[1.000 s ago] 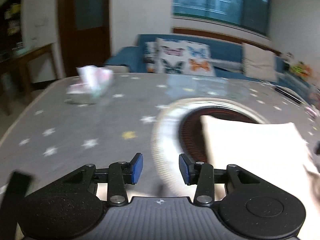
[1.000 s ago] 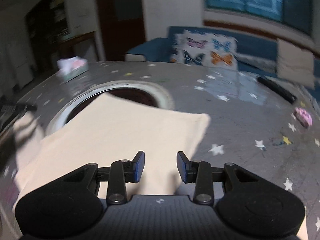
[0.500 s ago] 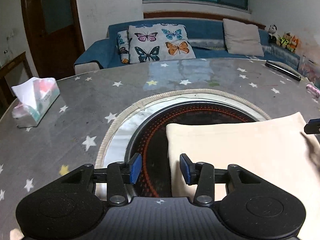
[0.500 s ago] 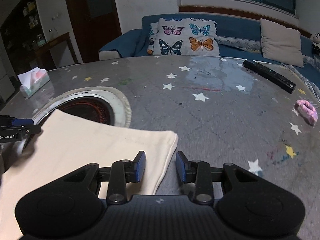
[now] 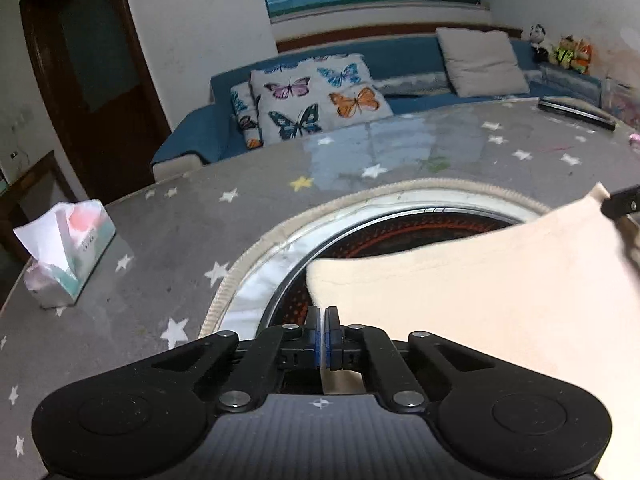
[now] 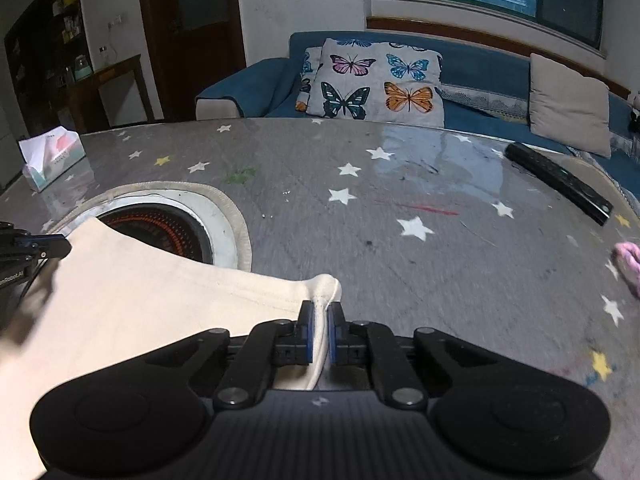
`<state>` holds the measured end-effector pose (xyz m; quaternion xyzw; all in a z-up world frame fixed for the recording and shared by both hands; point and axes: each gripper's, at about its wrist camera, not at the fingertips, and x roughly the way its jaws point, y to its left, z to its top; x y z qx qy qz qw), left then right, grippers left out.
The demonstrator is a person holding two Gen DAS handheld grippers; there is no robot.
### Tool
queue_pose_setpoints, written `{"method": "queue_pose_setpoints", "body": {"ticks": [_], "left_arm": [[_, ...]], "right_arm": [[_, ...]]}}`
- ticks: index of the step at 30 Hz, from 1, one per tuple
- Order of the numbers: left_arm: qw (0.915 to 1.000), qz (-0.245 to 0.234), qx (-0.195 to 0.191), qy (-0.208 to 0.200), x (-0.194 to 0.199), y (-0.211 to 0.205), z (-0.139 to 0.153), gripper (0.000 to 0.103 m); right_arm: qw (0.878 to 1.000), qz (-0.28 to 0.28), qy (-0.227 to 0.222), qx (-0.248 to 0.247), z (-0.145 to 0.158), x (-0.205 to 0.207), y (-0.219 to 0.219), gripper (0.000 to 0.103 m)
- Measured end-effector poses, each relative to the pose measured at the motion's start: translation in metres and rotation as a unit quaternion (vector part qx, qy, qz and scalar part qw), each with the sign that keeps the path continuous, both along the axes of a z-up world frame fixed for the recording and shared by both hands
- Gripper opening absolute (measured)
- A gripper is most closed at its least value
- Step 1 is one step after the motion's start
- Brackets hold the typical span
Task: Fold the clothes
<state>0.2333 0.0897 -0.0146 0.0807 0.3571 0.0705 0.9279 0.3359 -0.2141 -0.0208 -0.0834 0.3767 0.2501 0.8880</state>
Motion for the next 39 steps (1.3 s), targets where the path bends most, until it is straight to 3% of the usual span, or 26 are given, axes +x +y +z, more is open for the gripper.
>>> {"method": "queue_pose_setpoints", "body": {"ticks": [1,6,13,19,23,28,31,34,39], "left_arm": [[1.0,-0.002,-0.002,-0.001,-0.003,-0.002,0.002,0.002],[0.9997,-0.016,-0.016,-0.005,-0.02,-0.011,0.011,0.007],[0.9987,-0.035,-0.034,-0.01,-0.044,-0.025,0.024,0.008],[0.9955,-0.082,-0.047,0.0,-0.079,-0.056,0.024,0.017],[0.9919,-0.116,-0.051,0.003,-0.108,-0.077,0.019,0.018],[0.9899,-0.132,-0.052,0.003,-0.132,-0.091,0.01,0.02],[0.9891,-0.14,-0.046,-0.002,-0.144,-0.098,0.006,0.027],[0.988,-0.149,-0.04,-0.008,-0.154,-0.105,0.004,0.031],[0.9842,-0.174,-0.029,-0.016,-0.175,-0.117,0.002,0.045]], "right_arm": [[1.0,0.001,-0.002,-0.004,0.002,0.002,0.003,0.015],[1.0,0.014,-0.014,-0.005,0.021,-0.01,0.001,0.016],[0.997,0.071,-0.011,-0.014,0.043,-0.066,-0.006,0.016],[0.989,0.136,-0.005,-0.054,0.028,-0.119,0.006,0.016],[0.986,0.152,0.004,-0.066,0.013,-0.142,0.007,0.016],[0.985,0.158,-0.01,-0.073,0.016,-0.173,-0.008,0.017],[0.981,0.174,-0.022,-0.083,0.017,-0.195,-0.012,0.029],[0.974,0.198,-0.049,-0.103,0.018,-0.22,-0.011,0.03],[0.966,0.234,-0.071,-0.086,0.025,-0.257,-0.011,0.037]]}}
